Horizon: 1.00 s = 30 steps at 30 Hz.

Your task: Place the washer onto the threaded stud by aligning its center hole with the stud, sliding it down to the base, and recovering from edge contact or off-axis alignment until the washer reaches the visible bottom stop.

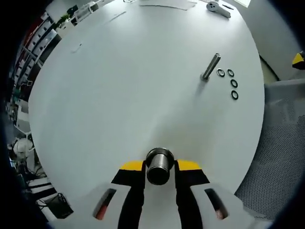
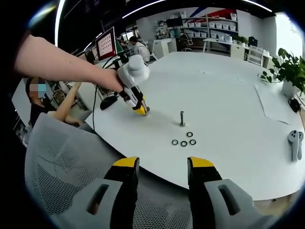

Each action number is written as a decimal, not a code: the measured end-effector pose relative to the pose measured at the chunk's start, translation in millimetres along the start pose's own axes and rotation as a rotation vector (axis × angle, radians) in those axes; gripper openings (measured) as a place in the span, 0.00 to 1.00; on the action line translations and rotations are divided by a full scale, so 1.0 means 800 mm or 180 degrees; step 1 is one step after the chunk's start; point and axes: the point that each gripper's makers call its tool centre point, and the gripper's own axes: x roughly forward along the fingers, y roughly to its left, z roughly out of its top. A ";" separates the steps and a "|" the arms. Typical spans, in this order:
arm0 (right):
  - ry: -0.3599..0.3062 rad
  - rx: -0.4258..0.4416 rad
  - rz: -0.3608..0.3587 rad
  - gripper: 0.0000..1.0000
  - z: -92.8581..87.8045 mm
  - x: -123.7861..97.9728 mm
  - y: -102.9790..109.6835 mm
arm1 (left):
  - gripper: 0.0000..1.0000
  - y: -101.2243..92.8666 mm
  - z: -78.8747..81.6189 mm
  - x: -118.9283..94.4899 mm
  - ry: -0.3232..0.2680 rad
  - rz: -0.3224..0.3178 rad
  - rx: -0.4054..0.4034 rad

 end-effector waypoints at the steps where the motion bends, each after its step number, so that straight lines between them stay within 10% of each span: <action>1: 0.0000 0.0000 0.0001 0.43 0.000 0.000 0.000 | 0.29 0.000 -0.001 -0.002 -0.0021 0.0011 0.0008; 30: -0.0024 -0.0062 0.0086 0.43 0.003 0.001 0.006 | 0.29 0.000 -0.022 -0.087 -0.0724 0.0261 -0.0512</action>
